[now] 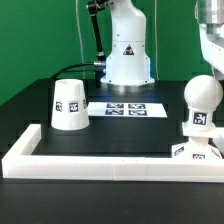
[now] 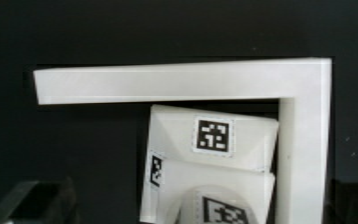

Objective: Assemble lamp

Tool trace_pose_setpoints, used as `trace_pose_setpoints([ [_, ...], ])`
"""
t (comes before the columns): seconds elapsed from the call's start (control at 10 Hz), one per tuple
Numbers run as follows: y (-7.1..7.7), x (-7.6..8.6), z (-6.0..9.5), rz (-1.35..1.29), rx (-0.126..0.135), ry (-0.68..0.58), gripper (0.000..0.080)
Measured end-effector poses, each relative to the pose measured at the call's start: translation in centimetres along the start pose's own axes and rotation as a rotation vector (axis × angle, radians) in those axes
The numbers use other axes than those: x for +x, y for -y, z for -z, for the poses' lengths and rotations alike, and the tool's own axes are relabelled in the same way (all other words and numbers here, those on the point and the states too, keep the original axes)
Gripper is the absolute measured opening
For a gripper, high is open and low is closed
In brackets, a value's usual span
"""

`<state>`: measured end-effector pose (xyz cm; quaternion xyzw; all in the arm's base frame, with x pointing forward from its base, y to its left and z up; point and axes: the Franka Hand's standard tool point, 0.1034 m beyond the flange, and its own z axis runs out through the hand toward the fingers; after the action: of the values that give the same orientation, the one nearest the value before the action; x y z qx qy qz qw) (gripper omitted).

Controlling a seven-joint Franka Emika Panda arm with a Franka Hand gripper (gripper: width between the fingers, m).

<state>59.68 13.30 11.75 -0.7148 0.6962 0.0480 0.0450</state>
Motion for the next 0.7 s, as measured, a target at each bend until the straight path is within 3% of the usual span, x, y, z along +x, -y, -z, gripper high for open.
trace_pose_setpoints([
  [0.2, -0.10, 0.12, 0.00, 0.147, -0.011, 0.010, 0.0699],
  [0.7, -0.17, -0.08, -0.16, 0.140, -0.012, 0.009, 0.0699],
])
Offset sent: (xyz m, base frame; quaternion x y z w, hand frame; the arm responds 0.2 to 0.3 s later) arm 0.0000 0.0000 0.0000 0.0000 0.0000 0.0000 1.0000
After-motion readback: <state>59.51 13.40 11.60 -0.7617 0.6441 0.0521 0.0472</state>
